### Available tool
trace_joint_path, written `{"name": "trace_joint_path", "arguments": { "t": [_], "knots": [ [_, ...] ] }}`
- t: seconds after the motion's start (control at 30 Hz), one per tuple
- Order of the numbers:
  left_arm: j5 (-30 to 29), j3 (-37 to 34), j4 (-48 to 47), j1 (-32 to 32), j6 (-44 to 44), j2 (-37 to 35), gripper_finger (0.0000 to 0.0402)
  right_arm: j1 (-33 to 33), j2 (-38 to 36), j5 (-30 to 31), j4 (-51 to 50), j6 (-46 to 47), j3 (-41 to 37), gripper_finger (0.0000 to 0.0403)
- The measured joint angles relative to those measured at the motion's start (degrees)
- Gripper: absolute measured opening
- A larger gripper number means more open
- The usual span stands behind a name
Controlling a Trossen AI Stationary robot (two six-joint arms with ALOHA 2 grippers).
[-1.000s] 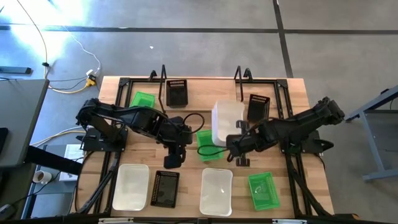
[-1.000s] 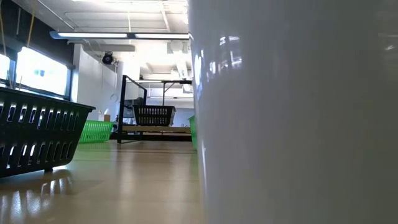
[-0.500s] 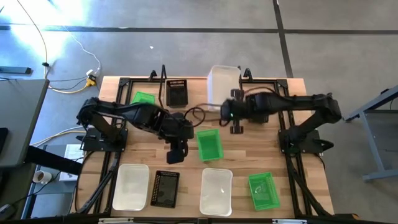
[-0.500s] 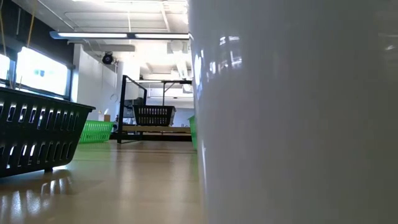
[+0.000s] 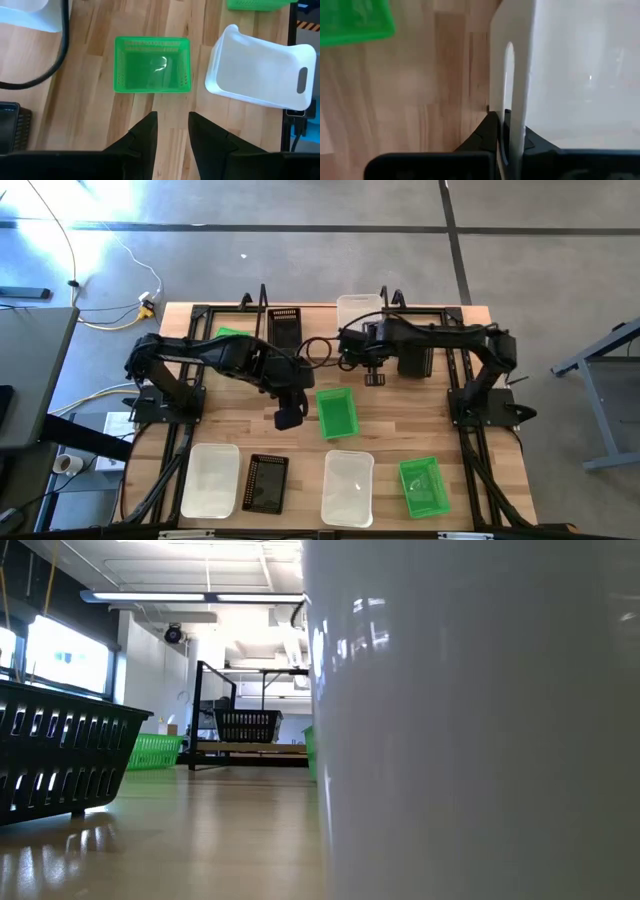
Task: Stack baskets on shelf by color
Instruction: Put the middle right white bin on the shelf
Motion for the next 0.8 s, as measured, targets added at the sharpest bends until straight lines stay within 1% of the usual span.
{"name": "trace_joint_path", "arguments": {
  "t": [0.2,0.3,0.4,0.53,0.63,0.8],
  "knots": [
    [0.0,0.0,0.0,0.0,0.0,0.0,0.0101,-1.6,2.5,-1.1,0.0,-0.6,0.0,0.0],
    [0.0,0.0,0.0,0.0,0.0,0.0,0.0101,-2.8,2.6,-3.1,0.3,-0.7,0.0,0.0],
    [0.0,0.0,0.0,0.0,0.0,0.0,0.0101,-3.9,2.6,-3.2,1.0,-1.6,0.0,0.0],
    [0.0,0.0,0.0,0.0,0.0,0.0,0.0101,-5.5,3.1,-6.6,1.3,-3.4,0.0,0.0],
    [0.0,0.0,0.0,0.0,0.0,0.0,0.0101,-6.5,3.3,-6.0,2.3,-4.3,0.0,0.0],
    [0.0,0.0,0.0,0.0,0.0,0.0,0.0101,-8.1,3.4,-8.6,3.0,-5.6,0.0,0.0]
  ]
}}
